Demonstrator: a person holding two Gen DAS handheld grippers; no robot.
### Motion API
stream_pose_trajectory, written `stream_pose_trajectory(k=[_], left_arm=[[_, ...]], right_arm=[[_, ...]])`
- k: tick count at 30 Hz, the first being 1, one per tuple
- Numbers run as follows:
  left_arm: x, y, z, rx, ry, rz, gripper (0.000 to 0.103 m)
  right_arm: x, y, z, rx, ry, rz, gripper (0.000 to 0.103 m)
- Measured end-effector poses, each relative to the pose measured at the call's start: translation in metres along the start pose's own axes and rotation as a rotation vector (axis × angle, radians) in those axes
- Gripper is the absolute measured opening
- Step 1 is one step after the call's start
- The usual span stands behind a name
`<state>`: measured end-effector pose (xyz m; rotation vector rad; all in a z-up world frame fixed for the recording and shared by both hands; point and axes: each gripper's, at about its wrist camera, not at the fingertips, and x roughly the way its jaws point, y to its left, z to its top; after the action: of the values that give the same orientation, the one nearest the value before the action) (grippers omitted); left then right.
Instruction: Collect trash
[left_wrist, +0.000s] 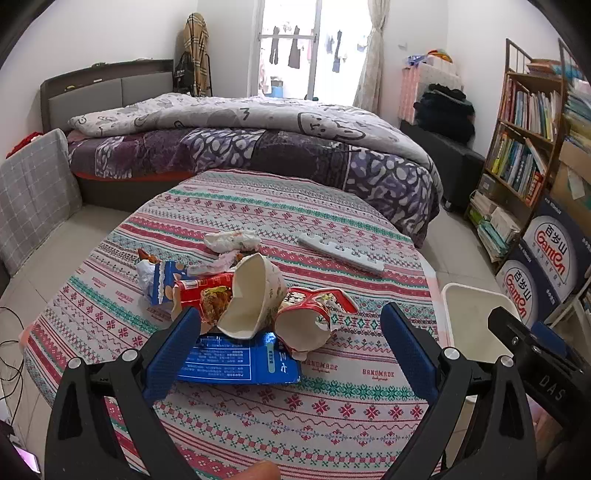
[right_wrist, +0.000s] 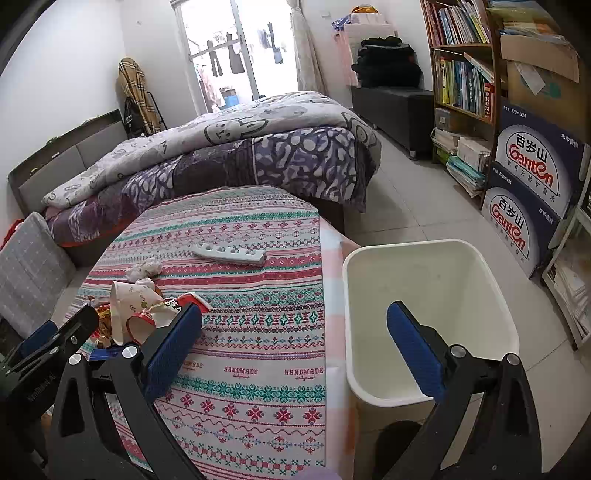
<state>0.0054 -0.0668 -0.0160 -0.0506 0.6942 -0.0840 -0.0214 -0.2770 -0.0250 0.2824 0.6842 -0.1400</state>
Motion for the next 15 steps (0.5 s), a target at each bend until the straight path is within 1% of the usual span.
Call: stream_pose_trajectory(k=[7, 15], left_arm=[[0.0038, -0.0024, -0.0031, 0.006, 0.012, 0.002, 0.095], [0.0039, -0.0017, -0.0022, 0.003, 0.008, 0.009, 0.095]], right_arm=[[0.0031, -0.0020, -0.0025, 0.001, 0.011, -0.004, 0.096], [0.0039, -0.0033, -0.0035, 0.001, 0.016, -0.009, 0.096]])
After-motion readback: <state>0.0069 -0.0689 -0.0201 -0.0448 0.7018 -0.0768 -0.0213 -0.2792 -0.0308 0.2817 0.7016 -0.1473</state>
